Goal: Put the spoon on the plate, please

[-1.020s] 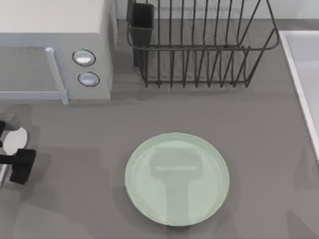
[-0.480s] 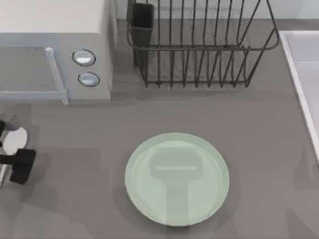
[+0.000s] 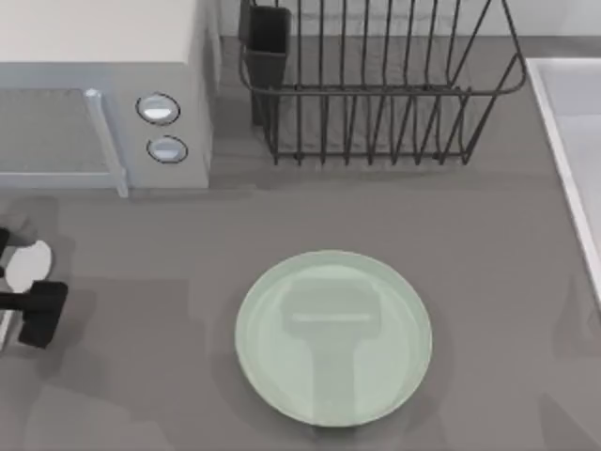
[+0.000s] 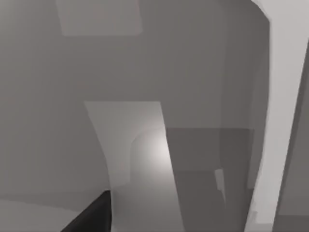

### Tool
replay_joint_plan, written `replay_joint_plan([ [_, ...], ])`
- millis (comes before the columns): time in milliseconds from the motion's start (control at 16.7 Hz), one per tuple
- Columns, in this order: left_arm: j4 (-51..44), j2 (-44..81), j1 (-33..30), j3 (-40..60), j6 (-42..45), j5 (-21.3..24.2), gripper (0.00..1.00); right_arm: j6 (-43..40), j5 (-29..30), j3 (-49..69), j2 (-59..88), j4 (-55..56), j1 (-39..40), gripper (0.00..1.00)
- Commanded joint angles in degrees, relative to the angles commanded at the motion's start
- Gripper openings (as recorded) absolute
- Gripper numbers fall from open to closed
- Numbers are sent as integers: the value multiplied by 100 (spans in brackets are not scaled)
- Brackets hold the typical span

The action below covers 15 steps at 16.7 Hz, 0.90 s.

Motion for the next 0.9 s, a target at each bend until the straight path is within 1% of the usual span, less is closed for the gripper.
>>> replay_joint_plan([
  [300,0,0,0,0,0,0,0,0,0,0,0,0,0,100],
  [360,-310,-373,-6,145,10,57,0,0,0,0,0,0,0,100],
  [540,-540,-442,-1,327,5,55,0,0,0,0,0,0,0,100],
  [660,-998,-598,-9,616,7,53,0,0,0,0,0,0,0,100],
  [900,-2245,-1029,-21,1295,-7,53,0,0,0,0,0,0,0,100],
])
